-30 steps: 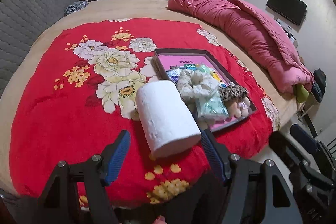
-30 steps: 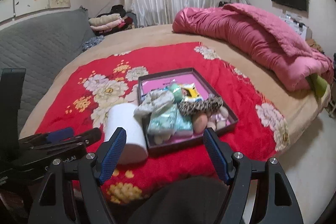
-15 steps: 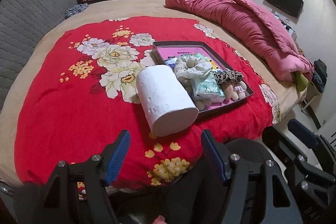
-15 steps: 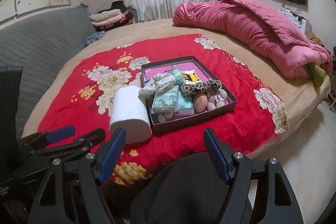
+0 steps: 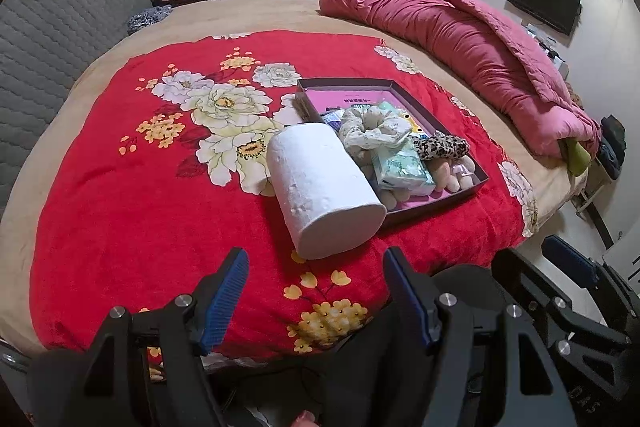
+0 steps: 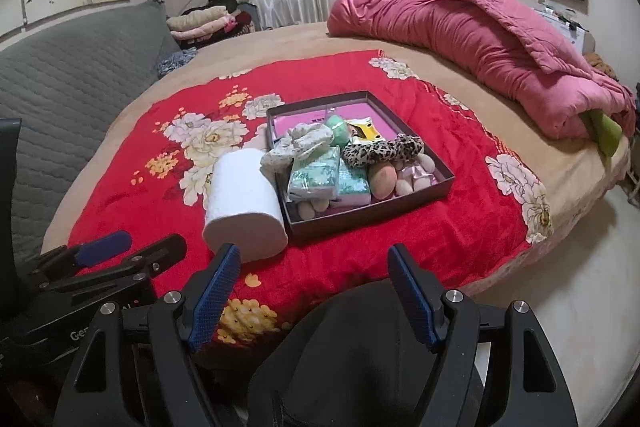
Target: Organize soft objects
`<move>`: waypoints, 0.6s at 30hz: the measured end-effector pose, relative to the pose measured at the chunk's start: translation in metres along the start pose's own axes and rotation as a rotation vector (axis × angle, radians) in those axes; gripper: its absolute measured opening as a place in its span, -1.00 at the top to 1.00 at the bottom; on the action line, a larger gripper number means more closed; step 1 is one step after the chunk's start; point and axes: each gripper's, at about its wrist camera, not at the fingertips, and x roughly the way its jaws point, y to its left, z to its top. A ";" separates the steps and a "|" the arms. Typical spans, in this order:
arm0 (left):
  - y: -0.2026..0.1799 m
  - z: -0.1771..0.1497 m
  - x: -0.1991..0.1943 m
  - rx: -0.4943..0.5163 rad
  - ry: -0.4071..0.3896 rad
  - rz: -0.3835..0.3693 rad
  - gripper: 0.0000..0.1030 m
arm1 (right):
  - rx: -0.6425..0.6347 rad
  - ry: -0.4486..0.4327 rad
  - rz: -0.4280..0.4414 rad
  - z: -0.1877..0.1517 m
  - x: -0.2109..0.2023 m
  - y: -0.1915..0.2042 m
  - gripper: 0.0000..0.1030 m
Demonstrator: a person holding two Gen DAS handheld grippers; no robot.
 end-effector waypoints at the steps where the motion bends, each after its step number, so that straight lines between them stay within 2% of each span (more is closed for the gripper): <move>1: 0.001 0.000 0.001 0.000 0.002 0.001 -0.34 | -0.002 -0.001 0.000 0.000 0.000 0.000 -0.49; 18: -0.001 -0.001 0.005 0.011 0.013 0.010 -0.34 | -0.004 0.006 0.001 -0.001 0.002 0.000 -0.49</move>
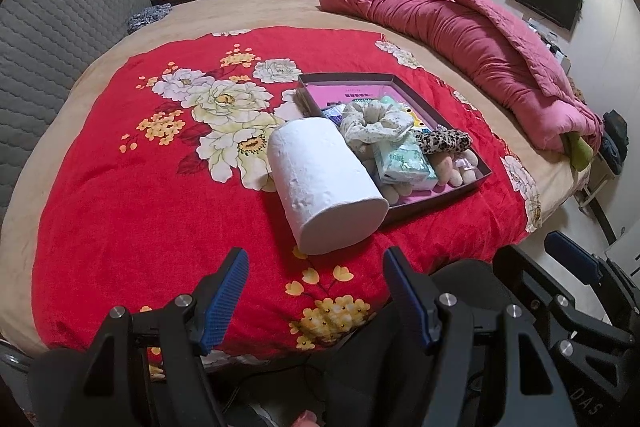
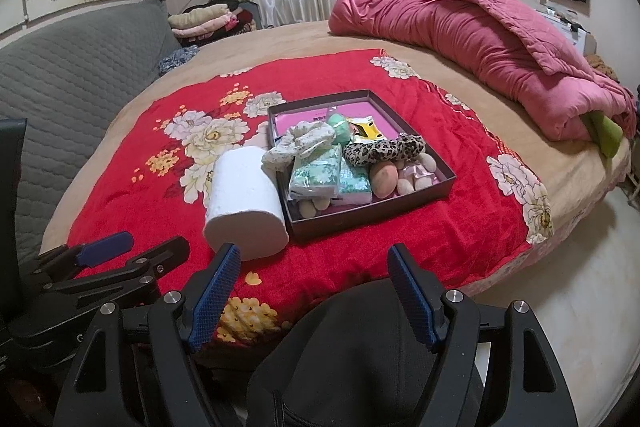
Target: Organize soft objects
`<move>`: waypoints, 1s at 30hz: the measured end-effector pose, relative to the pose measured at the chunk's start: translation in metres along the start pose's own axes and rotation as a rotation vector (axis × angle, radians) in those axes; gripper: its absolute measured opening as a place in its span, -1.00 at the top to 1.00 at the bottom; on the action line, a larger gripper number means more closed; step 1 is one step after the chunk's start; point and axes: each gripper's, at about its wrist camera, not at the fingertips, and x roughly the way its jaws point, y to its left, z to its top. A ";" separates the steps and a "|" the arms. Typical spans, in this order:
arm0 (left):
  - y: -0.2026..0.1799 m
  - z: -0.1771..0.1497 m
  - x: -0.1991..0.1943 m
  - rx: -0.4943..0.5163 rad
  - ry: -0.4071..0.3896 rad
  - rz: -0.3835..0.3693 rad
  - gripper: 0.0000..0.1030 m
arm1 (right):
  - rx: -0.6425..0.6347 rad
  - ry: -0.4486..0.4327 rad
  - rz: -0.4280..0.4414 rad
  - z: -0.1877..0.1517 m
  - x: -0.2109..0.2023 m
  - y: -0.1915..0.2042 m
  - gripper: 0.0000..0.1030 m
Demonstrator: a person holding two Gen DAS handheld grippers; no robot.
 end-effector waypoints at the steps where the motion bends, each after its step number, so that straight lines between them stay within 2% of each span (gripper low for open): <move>1: 0.000 0.000 0.000 0.001 0.000 0.000 -0.34 | 0.001 0.003 -0.002 0.000 0.000 0.000 -0.49; 30: 0.006 0.000 -0.002 -0.005 0.002 0.021 -0.34 | -0.015 0.007 -0.005 -0.001 0.002 0.002 -0.49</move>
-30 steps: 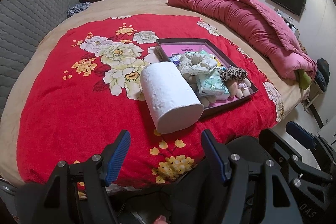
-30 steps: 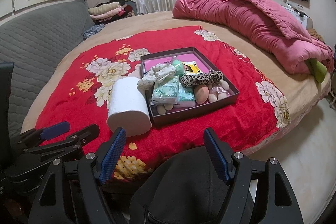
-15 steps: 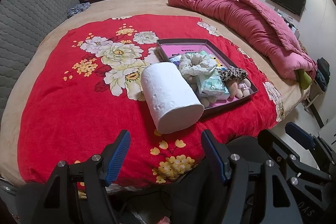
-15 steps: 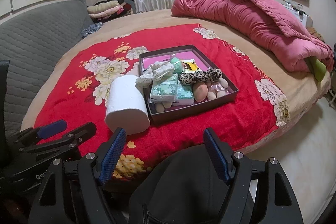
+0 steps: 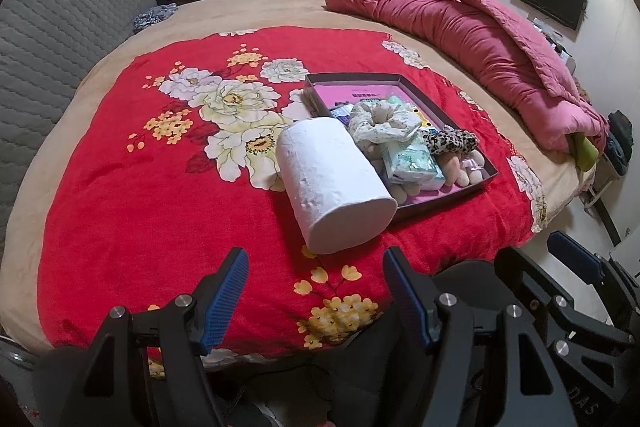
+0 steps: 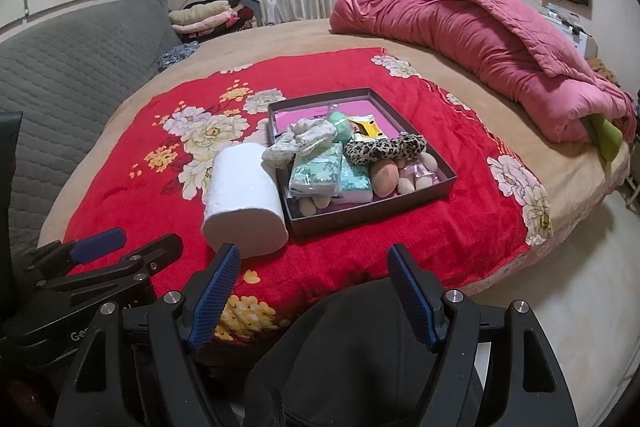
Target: Organize soft objects
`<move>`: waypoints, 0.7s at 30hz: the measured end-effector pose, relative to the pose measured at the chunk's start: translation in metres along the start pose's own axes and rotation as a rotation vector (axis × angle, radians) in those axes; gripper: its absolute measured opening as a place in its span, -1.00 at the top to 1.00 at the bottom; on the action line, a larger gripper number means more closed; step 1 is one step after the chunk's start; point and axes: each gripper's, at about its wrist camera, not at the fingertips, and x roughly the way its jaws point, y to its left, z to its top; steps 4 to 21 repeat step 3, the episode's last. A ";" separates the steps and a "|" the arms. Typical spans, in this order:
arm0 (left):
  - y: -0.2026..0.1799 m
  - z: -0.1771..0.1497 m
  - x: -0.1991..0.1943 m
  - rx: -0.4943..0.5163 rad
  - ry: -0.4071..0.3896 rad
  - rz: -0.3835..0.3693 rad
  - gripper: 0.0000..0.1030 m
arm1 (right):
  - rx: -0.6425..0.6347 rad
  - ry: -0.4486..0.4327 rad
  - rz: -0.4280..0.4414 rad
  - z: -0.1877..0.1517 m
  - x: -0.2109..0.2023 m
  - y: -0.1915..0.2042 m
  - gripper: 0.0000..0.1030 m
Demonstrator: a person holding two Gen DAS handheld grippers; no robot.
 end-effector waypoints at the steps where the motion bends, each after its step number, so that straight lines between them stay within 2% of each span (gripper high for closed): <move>1: 0.001 0.000 0.001 0.001 0.004 0.000 -0.34 | -0.003 0.001 0.001 0.000 0.000 0.000 -0.49; 21: 0.003 -0.001 0.003 -0.006 0.015 -0.001 -0.34 | -0.008 0.005 0.004 0.000 0.003 0.002 -0.49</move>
